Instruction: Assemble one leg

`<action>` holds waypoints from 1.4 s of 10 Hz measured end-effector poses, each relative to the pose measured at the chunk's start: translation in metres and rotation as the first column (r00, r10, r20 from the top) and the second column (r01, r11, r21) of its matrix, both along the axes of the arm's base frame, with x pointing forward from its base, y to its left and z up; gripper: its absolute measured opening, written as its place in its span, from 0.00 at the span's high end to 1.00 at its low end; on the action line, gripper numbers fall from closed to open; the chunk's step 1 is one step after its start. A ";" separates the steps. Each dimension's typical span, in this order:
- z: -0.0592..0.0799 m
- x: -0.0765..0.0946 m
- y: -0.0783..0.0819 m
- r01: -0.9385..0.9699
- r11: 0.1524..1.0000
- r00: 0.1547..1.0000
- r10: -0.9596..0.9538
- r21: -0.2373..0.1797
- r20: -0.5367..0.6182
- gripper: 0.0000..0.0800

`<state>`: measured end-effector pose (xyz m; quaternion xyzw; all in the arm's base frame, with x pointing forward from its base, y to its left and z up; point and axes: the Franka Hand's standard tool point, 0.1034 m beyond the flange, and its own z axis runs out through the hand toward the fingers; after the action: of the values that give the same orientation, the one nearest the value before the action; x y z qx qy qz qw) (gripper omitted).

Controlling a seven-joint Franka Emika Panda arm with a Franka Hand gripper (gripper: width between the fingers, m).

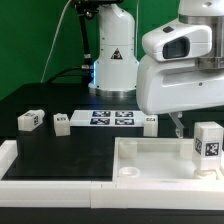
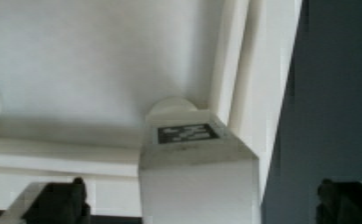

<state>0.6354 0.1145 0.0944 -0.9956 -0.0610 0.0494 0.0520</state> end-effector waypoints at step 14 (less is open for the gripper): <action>-0.002 0.003 0.001 0.762 0.648 0.648 -0.762 0.007 0.007 0.63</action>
Offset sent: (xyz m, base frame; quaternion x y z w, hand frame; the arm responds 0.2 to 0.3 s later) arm 0.0000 0.0000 0.0000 0.0000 0.0000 0.0000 1.0000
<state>0.6381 0.1151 0.0922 -0.9294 0.3621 0.0185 0.0694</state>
